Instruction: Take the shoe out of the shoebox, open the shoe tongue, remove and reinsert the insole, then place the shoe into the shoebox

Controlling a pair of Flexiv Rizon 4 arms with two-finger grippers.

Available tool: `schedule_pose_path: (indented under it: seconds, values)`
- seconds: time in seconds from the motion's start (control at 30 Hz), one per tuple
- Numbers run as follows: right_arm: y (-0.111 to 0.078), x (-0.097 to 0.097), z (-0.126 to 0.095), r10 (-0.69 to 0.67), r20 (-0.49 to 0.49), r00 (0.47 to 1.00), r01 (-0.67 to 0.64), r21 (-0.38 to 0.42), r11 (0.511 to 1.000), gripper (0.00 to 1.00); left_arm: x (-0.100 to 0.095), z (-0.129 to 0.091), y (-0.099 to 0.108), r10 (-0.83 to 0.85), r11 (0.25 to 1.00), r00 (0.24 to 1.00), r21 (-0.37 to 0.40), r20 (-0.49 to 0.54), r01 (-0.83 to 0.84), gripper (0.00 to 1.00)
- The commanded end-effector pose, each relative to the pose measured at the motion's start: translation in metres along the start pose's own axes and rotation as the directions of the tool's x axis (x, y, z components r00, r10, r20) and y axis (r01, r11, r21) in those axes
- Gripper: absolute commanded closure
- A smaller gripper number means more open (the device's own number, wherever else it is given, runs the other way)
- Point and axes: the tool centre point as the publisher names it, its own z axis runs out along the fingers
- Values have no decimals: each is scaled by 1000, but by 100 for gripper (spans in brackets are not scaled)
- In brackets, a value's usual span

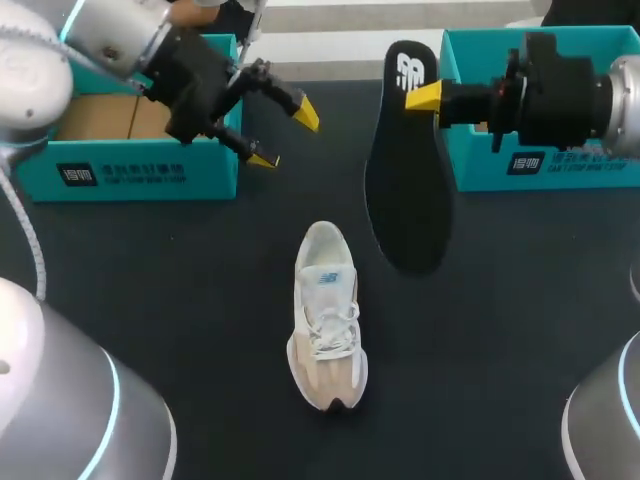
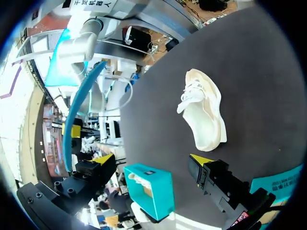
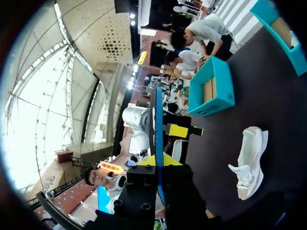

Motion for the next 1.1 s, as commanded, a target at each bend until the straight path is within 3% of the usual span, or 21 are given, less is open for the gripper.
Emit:
schedule_pose_path:
  seconds: [0.03,0.67,0.73,0.83,1.1]
  values:
    - [-5,-2,5,97,16,995,-96,-68,993,100,0,3,-12,13,997,918,-78,397,20,0]
    - [-5,-2,5,97,16,995,-96,-68,993,100,-5,5,-14,-15,996,908,-75,419,51,0]
    - [2,-9,10,148,25,989,-145,-77,986,100,1,13,-18,13,990,917,-131,399,43,0]
    - [10,-19,14,212,35,977,-209,-77,975,100,1,15,-25,34,985,891,-168,453,47,0]
    - [32,-41,23,295,41,955,-291,-81,953,100,-4,19,-34,31,974,857,-206,515,89,0]
